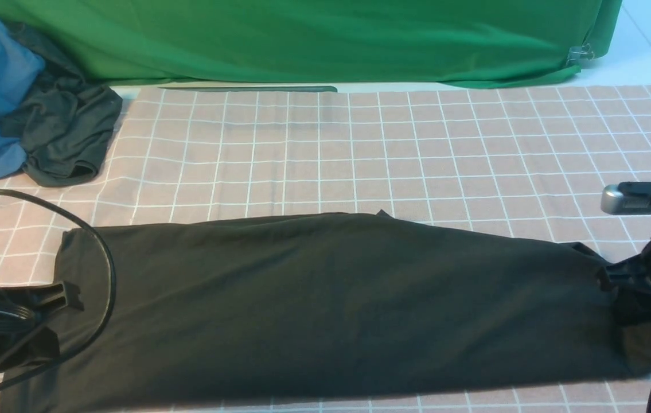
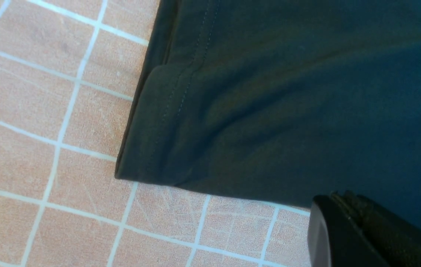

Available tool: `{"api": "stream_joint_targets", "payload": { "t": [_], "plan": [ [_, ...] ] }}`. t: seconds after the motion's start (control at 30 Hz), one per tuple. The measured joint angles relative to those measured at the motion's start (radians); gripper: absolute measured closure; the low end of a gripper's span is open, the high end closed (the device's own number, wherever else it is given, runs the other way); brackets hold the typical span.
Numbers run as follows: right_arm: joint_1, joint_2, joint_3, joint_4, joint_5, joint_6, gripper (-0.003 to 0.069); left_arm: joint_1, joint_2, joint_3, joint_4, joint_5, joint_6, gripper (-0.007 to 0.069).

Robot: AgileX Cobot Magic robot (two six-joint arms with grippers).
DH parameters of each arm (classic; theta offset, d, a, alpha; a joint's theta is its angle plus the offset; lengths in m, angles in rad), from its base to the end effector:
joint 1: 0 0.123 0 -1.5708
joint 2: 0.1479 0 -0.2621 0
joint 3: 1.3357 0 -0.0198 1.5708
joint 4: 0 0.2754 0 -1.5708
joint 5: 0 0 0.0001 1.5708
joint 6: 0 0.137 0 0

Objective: Fold a long-sleeved shirt over a pink coffee tablecloth.
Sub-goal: 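Pull the folded dark garment lengthwise by its ends to straighten it flat on the table, then fold the right end of the dark garment over onto its left end with the right gripper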

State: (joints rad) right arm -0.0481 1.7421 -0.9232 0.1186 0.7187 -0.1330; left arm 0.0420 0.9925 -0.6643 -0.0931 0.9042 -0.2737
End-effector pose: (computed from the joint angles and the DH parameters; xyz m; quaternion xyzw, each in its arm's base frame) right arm 0.3173 -0.0046 0.0670 -0.0001 0.9973 0.0360 0.0636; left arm 0.2196 -0.0008 0.1903 -0.1736 0.9610 -0.0659 0.2047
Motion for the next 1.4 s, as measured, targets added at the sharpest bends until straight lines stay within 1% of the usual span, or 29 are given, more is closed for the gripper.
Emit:
{"api": "stream_joint_targets", "payload": {
  "t": [0.07,0.1,0.17,0.27,0.33,0.37,0.4,0.47,0.6,0.7,0.77,0.83,0.87,1.0,1.1,1.13,1.17,1.23,1.27,1.3,1.33,1.4],
  "plan": [
    [0.004,0.0,-0.001,0.002,-0.001,-0.013,0.055,0.0,0.0,0.0,0.0,0.0,0.001,0.0611],
    [0.003,-0.001,-0.003,-0.004,0.001,-0.018,0.0568,0.0,0.0,0.0,0.0,0.0,0.002,0.0611],
    [-0.004,-0.006,-0.007,-0.018,0.008,-0.008,0.0567,0.0,0.0,0.0,0.0,0.001,0.004,0.0611],
    [-0.041,-0.028,-0.01,-0.049,0.023,0.019,0.0567,0.0,0.0,0.0,0.0,0.007,0.005,0.0611],
    [-0.093,-0.061,-0.028,-0.082,0.048,0.038,0.0567,0.0,0.0,0.0,0.0,0.008,0.007,0.0611],
    [-0.103,-0.068,-0.032,-0.087,0.055,0.04,0.0567,0.0,0.0,0.0,0.0,0.008,0.007,0.0611],
    [-0.137,-0.09,-0.055,-0.1,0.088,0.049,0.0567,0.0,0.0,0.0,0.0,0.008,0.008,0.0611],
    [-0.168,-0.116,-0.101,-0.119,0.153,0.053,0.0567,0.0,0.0,0.0,0.0,0.008,0.008,0.0611],
    [-0.174,-0.152,-0.182,-0.106,0.25,0.055,0.0567,0.0,0.0,0.0,-0.001,0.008,0.008,0.0611],
    [-0.144,-0.191,-0.263,-0.065,0.329,0.055,0.0567,0.0,0.0,0.0,-0.006,0.001,0.011,0.0611],
    [-0.107,-0.216,-0.306,-0.048,0.364,0.059,0.0567,0.0,0.0,0.0,-0.018,-0.007,0.011,0.0611],
    [-0.042,-0.244,-0.362,-0.019,0.391,0.074,0.0567,0.0,0.0,0.0,-0.036,-0.012,0.018,0.0611],
    [-0.035,-0.246,-0.367,-0.016,0.391,0.077,0.0567,0.0,0.0,0.0,-0.036,-0.013,0.02,0.0611],
    [0.141,-0.268,-0.473,0.039,0.396,0.122,0.0567,0.0,0.0,0.0,-0.058,-0.016,0.036,0.0611],
    [0.256,-0.267,-0.524,0.061,0.366,0.165,0.0567,0.0,0.0,0.0,-0.066,-0.024,0.045,0.0611],
    [0.317,-0.261,-0.549,0.073,0.347,0.187,0.0567,0.0,-0.002,0.0,-0.07,-0.031,0.045,0.0611],
    [0.326,-0.26,-0.552,0.075,0.343,0.19,0.0567,0.0,-0.004,0.0,-0.071,-0.032,0.045,0.0611],
    [0.433,-0.237,-0.587,0.092,0.296,0.222,0.0567,0.0,-0.016,-0.002,-0.072,-0.04,0.046,0.0611],
    [0.471,-0.223,-0.597,0.096,0.276,0.238,0.0567,0.0,-0.023,-0.005,-0.072,-0.04,0.046,0.0611],
    [0.493,-0.213,-0.604,0.1,0.259,0.243,0.0567,0.0,-0.029,-0.008,-0.073,-0.04,0.046,0.0611],
    [0.539,-0.187,-0.612,0.109,0.23,0.259,0.0567,0.0,-0.042,-0.018,-0.074,-0.039,0.046,0.0611],
    [0.582,-0.156,-0.621,0.122,0.192,0.27,0.0567,0.0,-0.056,-0.029,-0.074,-0.039,0.046,0.0611]
  ]
}}
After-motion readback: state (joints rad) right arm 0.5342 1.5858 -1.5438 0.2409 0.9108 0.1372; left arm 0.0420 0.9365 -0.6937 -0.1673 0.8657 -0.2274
